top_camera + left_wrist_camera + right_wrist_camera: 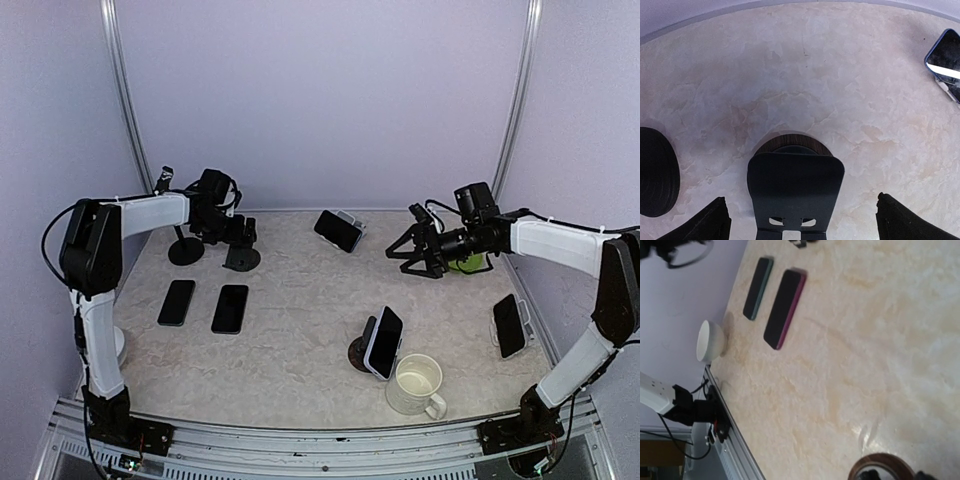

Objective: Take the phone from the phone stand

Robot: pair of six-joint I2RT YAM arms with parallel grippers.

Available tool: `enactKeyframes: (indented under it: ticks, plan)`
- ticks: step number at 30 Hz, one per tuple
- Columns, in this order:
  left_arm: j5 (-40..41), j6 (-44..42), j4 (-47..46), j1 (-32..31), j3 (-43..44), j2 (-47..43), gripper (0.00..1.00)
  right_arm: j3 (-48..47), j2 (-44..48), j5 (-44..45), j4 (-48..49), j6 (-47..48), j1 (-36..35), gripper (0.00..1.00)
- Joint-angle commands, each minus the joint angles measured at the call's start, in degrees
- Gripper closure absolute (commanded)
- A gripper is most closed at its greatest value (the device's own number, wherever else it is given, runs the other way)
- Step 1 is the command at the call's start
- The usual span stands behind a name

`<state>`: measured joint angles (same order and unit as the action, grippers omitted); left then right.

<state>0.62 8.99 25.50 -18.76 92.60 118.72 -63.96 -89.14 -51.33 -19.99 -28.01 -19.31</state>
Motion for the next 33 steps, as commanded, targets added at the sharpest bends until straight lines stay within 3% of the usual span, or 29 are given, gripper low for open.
enactKeyframes:
  ticks: [1, 9, 15, 24, 33]
  plan:
    - [-3.0, -1.0, 0.0, -1.6, -2.8, -7.2, 0.01, 2.7, 1.5, -1.2, 1.8, 2.9, 0.6, 0.01]
    - [-12.8, -5.0, -4.8, -11.9, -15.1, -18.3, 0.01, 7.8, 3.7, -0.8, 2.3, 3.6, 0.6, 0.04]
    - [-15.6, -5.4, -13.9, -21.8, -27.9, -24.2, 0.01, 11.5, 5.2, -1.0, 3.8, 3.0, 0.6, 0.05]
    - [-9.1, -7.4, -34.5, -36.4, -45.3, -26.0, 0.01, 15.7, 8.0, -1.8, 4.9, 2.1, 0.6, 0.05]
    - [-4.3, -7.7, -49.2, -43.5, -47.5, -17.2, 0.01, 16.7, 9.3, -2.8, 3.9, -0.2, 0.6, 0.05]
